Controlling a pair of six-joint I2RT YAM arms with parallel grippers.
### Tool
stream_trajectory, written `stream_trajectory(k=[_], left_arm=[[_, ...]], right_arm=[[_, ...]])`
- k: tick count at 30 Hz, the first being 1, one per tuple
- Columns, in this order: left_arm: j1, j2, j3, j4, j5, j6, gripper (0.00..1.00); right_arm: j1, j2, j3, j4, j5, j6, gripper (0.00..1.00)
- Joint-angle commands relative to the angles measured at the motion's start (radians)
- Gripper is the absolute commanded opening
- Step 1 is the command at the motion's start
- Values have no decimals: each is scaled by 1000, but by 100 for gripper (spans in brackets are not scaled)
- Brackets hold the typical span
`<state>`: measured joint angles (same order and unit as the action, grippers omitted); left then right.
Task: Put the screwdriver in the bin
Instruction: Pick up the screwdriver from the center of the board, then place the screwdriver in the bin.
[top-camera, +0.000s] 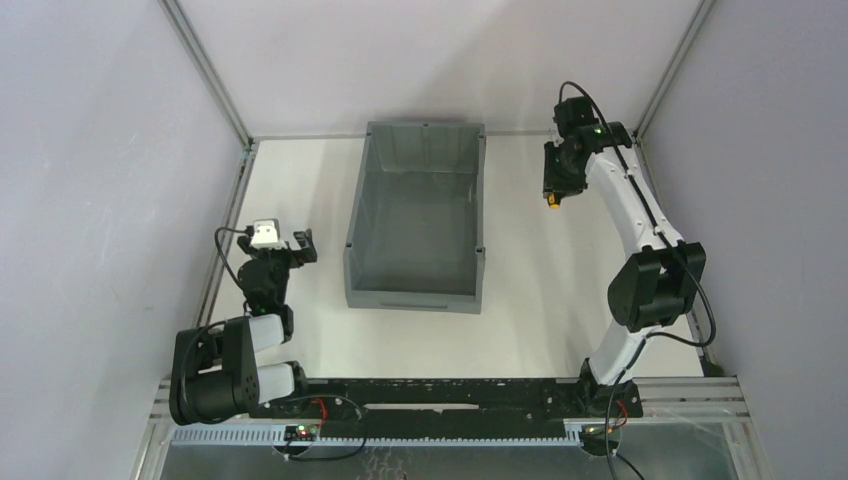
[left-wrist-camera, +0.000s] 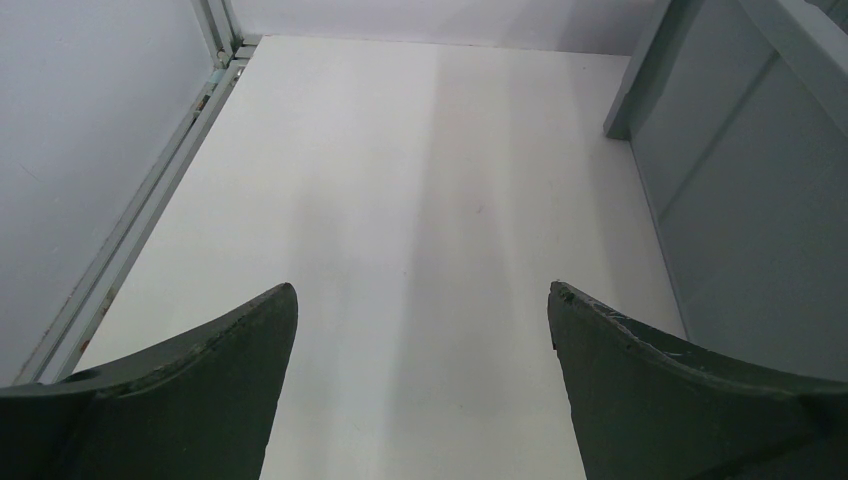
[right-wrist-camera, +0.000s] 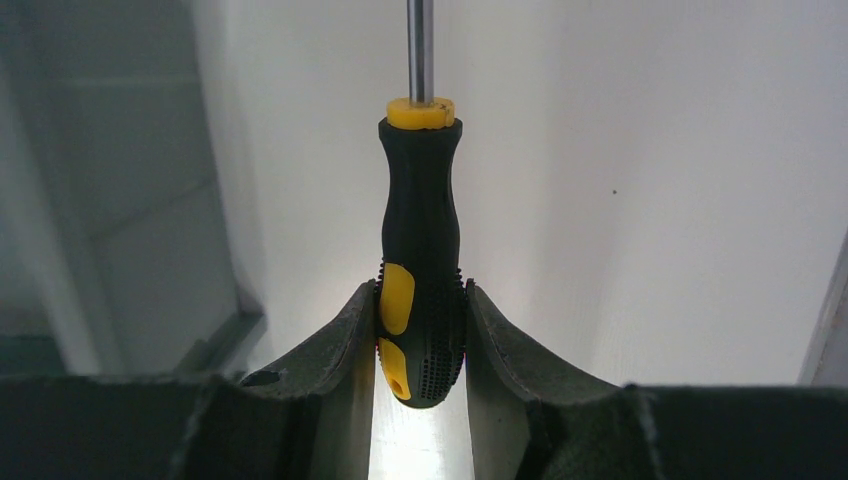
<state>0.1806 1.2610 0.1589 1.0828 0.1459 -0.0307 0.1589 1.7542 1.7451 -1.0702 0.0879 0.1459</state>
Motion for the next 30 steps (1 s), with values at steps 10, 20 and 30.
stream_trajectory(k=[10, 20, 30], left_arm=[[-2, 1, -28, 101, 10, -12, 100], [-3, 1, -28, 101, 9, -12, 100], [-4, 1, -27, 101, 9, -11, 100]], right_arm=[[141, -5, 292, -119, -16, 152, 0], [220, 82, 478, -171, -25, 244, 0], [310, 155, 571, -168, -23, 339, 0]])
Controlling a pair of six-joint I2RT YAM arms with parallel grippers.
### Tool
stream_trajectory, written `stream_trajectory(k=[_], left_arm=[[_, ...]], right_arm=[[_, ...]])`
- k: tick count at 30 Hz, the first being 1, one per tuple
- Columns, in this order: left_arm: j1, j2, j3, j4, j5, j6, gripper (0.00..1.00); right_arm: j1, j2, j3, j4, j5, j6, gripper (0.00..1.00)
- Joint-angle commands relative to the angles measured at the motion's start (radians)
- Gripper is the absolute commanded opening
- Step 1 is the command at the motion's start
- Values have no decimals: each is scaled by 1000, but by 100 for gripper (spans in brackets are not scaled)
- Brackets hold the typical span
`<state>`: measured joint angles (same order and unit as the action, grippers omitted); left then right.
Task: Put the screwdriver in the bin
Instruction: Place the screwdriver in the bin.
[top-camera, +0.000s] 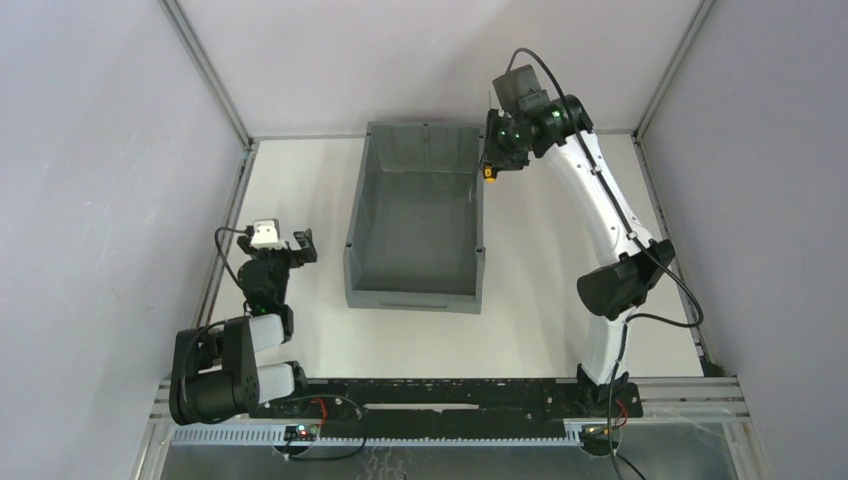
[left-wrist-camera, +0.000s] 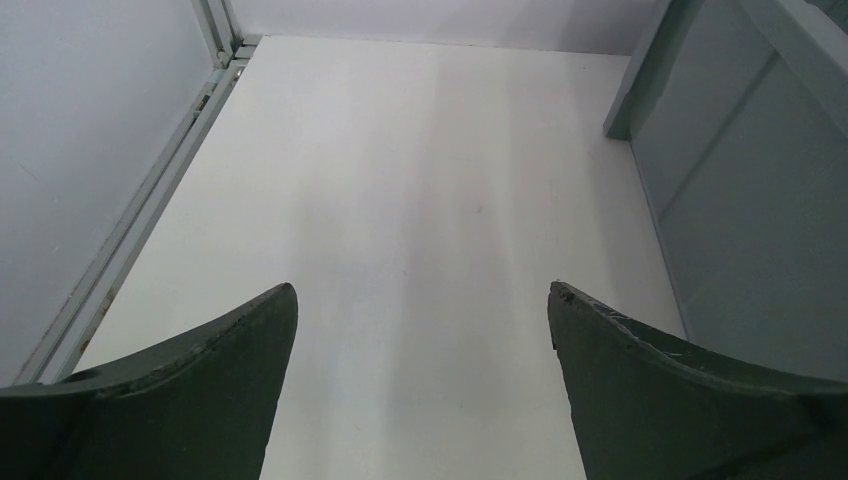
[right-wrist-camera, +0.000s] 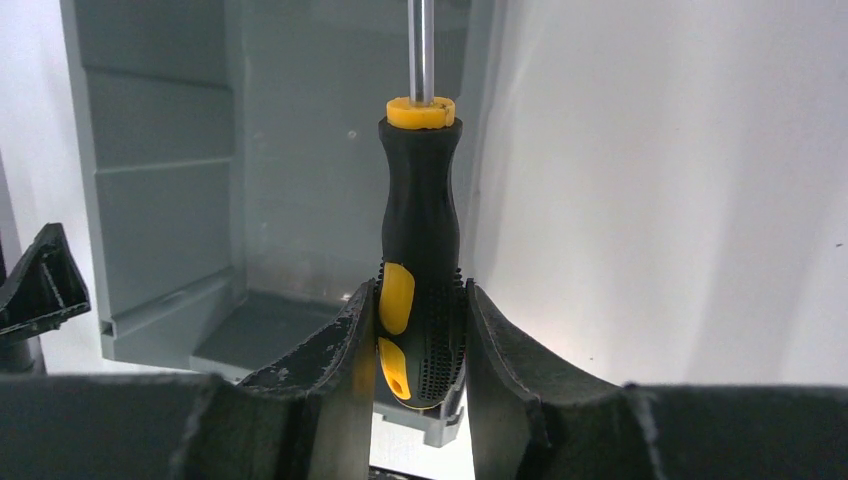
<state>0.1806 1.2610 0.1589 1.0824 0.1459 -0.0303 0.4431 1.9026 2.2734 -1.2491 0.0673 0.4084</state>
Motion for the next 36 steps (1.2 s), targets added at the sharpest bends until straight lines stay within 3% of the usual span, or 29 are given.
stream_trajectory(k=[1, 17, 36], left_arm=[[-4, 1, -28, 102, 9, -12, 100], [-4, 1, -28, 101, 10, -11, 100], [-4, 1, -28, 101, 9, -12, 100]], right_arm=[[34, 12, 43, 17, -3, 91, 0], [190, 167, 58, 32, 44, 188, 0], [266, 342, 41, 46, 141, 251, 0]])
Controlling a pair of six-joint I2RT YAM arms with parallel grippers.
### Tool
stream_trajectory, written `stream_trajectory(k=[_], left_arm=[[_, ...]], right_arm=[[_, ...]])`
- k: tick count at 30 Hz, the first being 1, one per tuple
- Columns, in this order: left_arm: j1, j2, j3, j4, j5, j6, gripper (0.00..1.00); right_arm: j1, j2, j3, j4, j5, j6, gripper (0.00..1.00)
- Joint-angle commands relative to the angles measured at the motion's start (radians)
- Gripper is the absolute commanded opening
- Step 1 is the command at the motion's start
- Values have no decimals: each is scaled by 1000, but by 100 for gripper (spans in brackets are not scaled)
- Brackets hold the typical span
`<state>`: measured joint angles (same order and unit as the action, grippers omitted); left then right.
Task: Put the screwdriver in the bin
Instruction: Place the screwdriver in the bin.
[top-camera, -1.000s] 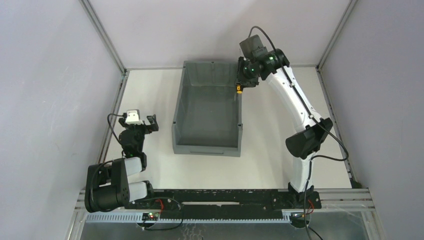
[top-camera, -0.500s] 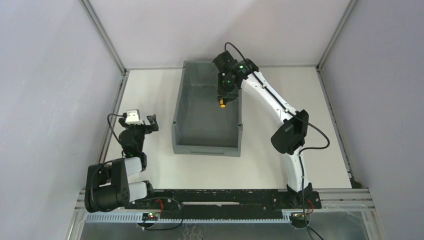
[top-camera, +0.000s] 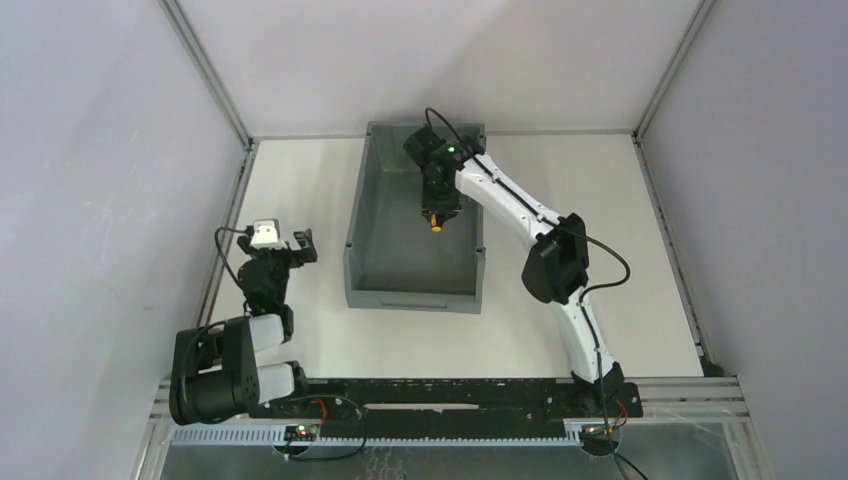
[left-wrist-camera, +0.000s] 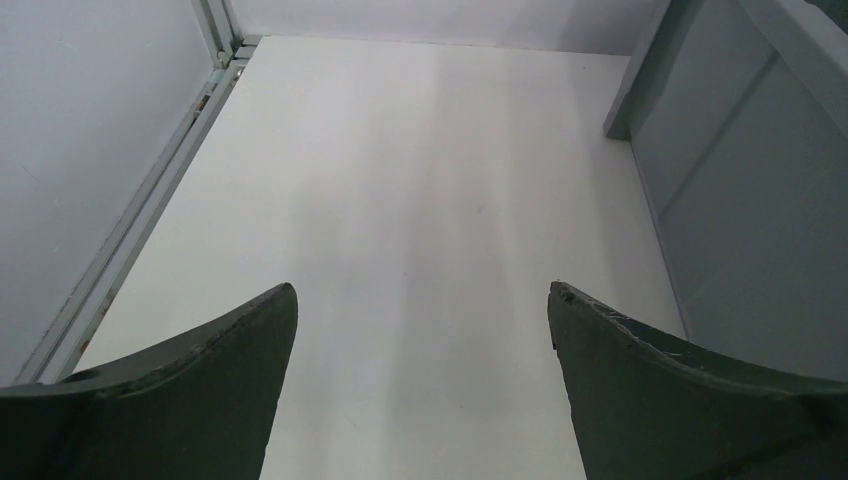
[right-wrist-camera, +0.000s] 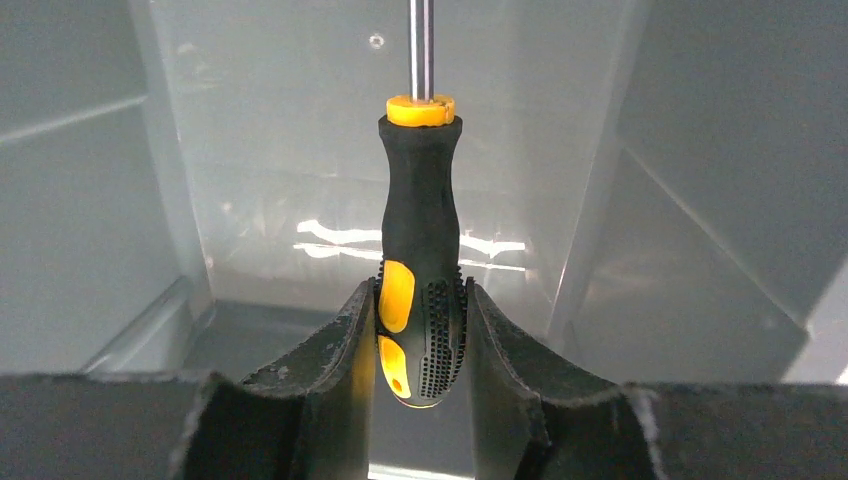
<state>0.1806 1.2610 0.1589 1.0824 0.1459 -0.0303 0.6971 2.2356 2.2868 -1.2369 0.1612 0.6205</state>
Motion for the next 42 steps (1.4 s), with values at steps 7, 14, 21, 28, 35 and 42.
stream_trajectory(k=[7, 14, 21, 28, 35, 42], left_arm=[[-3, 1, -28, 102, 9, -14, 100], [-4, 0, -27, 101, 10, -14, 100], [-3, 1, -28, 101, 9, -13, 100], [-2, 1, -28, 102, 9, -14, 100], [-2, 1, -28, 102, 9, -14, 100], [-2, 1, -28, 101, 9, -12, 100]], right_arm=[[22, 78, 10, 50, 69, 50, 0], [24, 125, 8, 64, 81, 53, 0], [24, 161, -2, 82, 74, 52, 0], [24, 187, -21, 93, 67, 50, 0], [24, 203, -27, 101, 61, 44, 0], [22, 209, -35, 102, 45, 36, 14]])
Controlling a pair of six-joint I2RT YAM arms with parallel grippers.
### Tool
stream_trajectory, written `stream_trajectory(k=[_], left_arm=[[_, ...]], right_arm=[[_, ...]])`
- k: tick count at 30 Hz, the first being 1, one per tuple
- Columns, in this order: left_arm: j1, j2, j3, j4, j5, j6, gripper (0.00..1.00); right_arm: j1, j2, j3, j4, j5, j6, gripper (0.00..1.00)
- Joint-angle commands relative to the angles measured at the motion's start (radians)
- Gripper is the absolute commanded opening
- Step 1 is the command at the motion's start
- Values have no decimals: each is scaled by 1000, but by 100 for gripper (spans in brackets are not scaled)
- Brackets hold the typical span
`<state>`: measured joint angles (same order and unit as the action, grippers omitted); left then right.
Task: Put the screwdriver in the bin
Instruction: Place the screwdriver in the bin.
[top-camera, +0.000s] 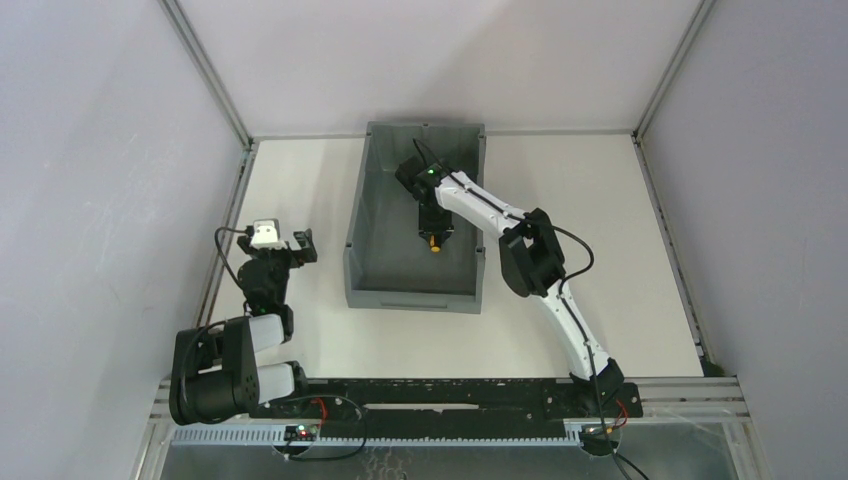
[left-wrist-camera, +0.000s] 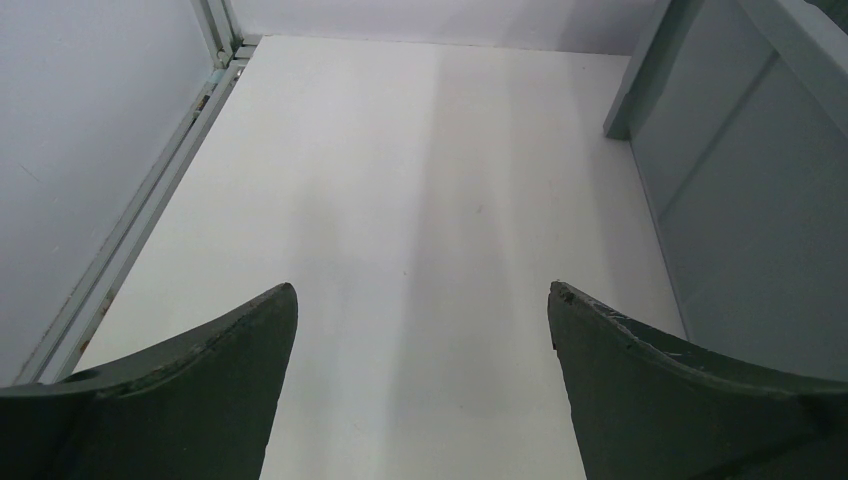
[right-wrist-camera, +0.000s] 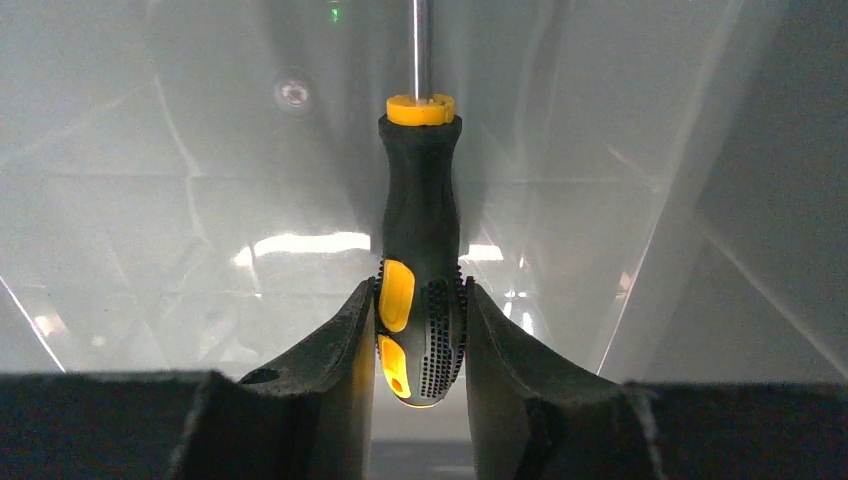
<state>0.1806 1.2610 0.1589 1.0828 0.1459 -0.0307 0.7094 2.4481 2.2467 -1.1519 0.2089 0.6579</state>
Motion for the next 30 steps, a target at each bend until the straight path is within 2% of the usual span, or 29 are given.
stream_trajectory(k=[1, 11, 15, 21, 22, 23, 24, 30], left_arm=[[-1, 1, -28, 101, 9, -13, 100], [-2, 1, -28, 101, 9, -12, 100], [-1, 0, -28, 101, 9, -13, 100], [-3, 1, -28, 101, 9, -13, 100], [-2, 0, -28, 101, 9, -12, 100], [-3, 1, -28, 101, 9, -12, 100], [-3, 1, -28, 101, 10, -13, 100], [-2, 1, -28, 101, 10, -13, 100]], right_arm=[[9, -2, 5, 18, -5, -3, 18], [5, -8, 5, 16, -7, -3, 51], [6, -10, 5, 12, -7, -3, 69], [4, -34, 9, 14, -5, -5, 77], [3, -41, 12, 15, -3, -6, 83], [2, -47, 16, 15, -2, -8, 94], [0, -58, 19, 15, -2, -7, 99], [-10, -115, 37, 22, 7, -12, 100]])
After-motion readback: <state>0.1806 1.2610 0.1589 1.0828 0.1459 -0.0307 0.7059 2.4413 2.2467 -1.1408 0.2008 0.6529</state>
